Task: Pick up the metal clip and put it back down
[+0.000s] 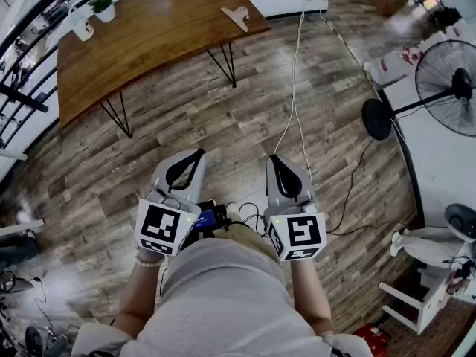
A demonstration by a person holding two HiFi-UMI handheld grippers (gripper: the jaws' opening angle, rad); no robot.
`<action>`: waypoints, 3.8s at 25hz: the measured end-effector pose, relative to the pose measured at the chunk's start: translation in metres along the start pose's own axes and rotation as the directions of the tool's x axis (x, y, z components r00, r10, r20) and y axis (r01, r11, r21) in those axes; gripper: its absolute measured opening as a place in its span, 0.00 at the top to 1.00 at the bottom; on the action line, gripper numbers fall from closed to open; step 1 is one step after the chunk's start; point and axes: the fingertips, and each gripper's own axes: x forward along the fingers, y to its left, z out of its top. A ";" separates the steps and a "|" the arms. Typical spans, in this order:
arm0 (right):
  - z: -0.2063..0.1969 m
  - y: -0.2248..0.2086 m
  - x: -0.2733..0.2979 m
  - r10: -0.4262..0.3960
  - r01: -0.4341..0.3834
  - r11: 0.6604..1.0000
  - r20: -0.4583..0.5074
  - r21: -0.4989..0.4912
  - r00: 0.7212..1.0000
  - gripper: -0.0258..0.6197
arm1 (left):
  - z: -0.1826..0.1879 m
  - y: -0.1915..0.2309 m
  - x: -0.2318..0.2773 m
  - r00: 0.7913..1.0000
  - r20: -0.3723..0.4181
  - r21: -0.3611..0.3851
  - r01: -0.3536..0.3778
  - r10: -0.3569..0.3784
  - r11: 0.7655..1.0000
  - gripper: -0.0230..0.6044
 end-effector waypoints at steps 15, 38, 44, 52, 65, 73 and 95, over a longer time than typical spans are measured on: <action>-0.005 0.004 0.003 0.017 -0.017 1.000 -0.011 -0.001 1.000 0.94 | -0.002 0.001 0.002 1.000 -0.002 0.001 -0.004 0.004 1.000 0.96; -0.010 -0.015 -0.005 0.074 -0.076 0.994 0.021 0.078 0.997 0.68 | 0.003 -0.024 0.014 1.000 -0.007 -0.041 0.000 -0.001 0.999 0.78; -0.012 -0.028 -0.011 0.093 -0.095 0.993 0.029 0.075 0.995 0.68 | 0.009 -0.036 0.018 1.000 0.005 -0.039 -0.031 0.031 0.999 0.78; -0.022 -0.039 -0.019 0.122 -0.123 0.991 0.023 0.051 0.992 0.68 | 0.014 -0.052 0.023 0.998 0.030 -0.038 -0.050 0.051 0.998 0.78; -0.019 -0.050 0.003 0.125 -0.126 0.992 0.032 0.029 0.992 0.69 | 0.013 -0.040 0.048 0.998 0.040 -0.023 -0.045 0.046 0.999 0.78; -0.002 -0.064 0.054 0.143 -0.142 0.990 0.022 -0.024 0.990 0.69 | 0.024 -0.004 0.090 0.998 0.045 0.012 -0.032 0.032 0.999 0.78; 0.073 -0.097 0.257 0.103 -0.102 0.994 -0.041 0.034 0.994 0.69 | 0.064 0.178 0.226 1.000 0.000 -0.001 0.022 -0.022 1.000 0.78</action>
